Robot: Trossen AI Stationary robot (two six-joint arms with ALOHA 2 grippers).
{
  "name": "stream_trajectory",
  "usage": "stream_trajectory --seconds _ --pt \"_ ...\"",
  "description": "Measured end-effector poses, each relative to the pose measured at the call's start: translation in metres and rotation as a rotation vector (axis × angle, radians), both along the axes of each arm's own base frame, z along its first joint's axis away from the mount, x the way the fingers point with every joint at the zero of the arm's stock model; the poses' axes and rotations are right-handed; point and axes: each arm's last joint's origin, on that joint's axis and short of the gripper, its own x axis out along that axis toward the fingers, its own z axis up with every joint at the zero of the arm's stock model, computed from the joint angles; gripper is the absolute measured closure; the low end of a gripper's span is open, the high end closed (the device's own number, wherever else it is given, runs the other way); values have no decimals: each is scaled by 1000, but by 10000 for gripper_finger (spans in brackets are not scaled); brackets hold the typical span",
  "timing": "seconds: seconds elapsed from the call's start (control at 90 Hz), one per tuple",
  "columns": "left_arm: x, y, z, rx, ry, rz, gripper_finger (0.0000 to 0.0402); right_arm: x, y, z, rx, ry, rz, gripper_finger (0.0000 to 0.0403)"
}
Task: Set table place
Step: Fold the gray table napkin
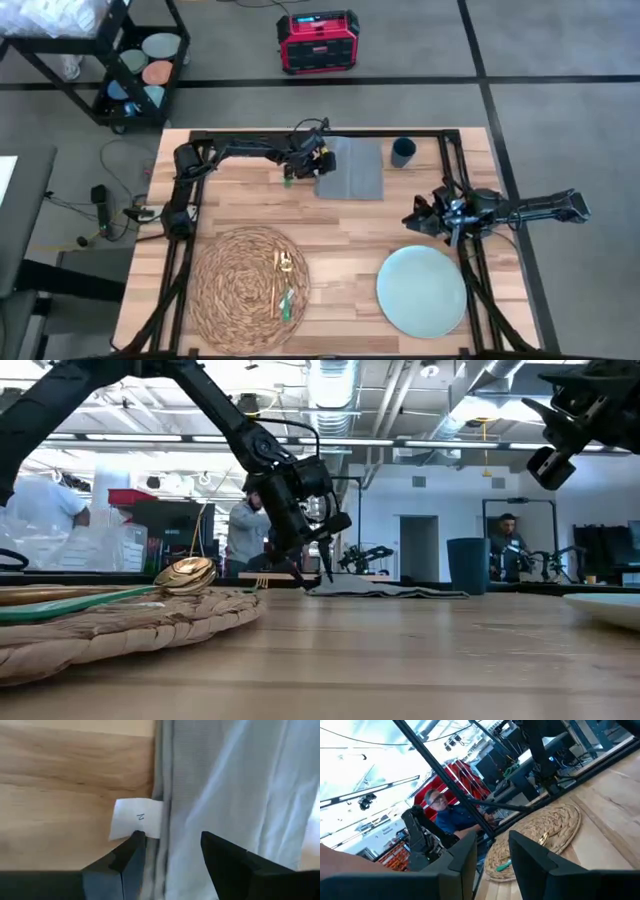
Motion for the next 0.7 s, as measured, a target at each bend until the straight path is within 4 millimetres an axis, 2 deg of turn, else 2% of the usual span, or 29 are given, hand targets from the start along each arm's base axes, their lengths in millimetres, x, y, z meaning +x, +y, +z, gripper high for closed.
stream_trajectory --seconds 0.256,0.333,0.456,0.489,0.7 --pt "-1 0 -1 -16 11 30 238 0 0 -1 -7 4 -1 300" --pt "-2 -1 -2 -6 26 36 272 0 0 -1 -10 5 -2 301" --pt "-2 0 -3 17 39 37 369 0 0 -1 -12 6 -2 301" --pt "-1 0 -3 29 34 34 384 0 0 -1 -12 6 -2 301" --pt "0 1 -3 66 28 15 399 0 0 -1 -12 6 -3 301"
